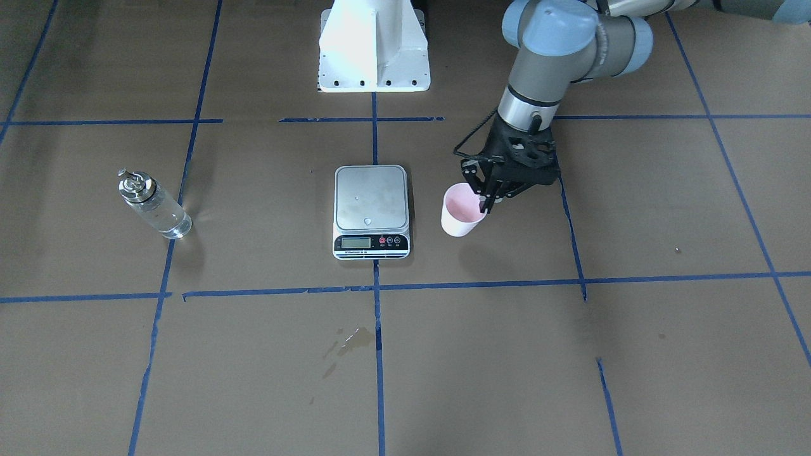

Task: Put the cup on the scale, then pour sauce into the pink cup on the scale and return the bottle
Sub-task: 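Carry the pink cup with the left gripper onto the scale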

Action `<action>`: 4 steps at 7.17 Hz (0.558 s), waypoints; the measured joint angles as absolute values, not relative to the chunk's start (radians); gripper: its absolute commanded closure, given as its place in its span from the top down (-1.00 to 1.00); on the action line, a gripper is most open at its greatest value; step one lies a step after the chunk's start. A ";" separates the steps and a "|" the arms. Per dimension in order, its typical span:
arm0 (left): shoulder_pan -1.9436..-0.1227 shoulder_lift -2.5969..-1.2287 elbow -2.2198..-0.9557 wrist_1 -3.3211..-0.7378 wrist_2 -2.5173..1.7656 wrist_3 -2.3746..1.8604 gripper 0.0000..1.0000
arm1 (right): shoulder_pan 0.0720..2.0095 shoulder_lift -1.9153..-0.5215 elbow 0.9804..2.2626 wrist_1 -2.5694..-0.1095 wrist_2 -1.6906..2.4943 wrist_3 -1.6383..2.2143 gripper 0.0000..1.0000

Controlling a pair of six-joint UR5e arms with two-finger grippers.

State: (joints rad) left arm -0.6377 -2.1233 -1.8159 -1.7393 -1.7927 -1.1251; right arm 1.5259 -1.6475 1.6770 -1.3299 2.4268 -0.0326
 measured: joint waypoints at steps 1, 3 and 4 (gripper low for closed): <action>-0.599 -2.194 -1.776 -1.713 -1.769 -1.173 -1.00 | 1.526 -1.648 1.677 -1.330 2.427 -0.032 1.00; -0.543 -2.265 -1.724 -1.695 -1.728 -1.214 -1.00 | 1.526 -1.647 1.677 -1.330 2.427 -0.032 1.00; -0.515 -2.275 -1.718 -1.693 -1.707 -1.219 -1.00 | 1.526 -1.648 1.676 -1.330 2.427 -0.032 1.00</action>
State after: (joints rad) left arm -0.5154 -2.2750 -1.7176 -1.6928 -1.7072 -1.2189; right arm 1.5263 -1.6475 1.6764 -1.3299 2.4268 -0.0318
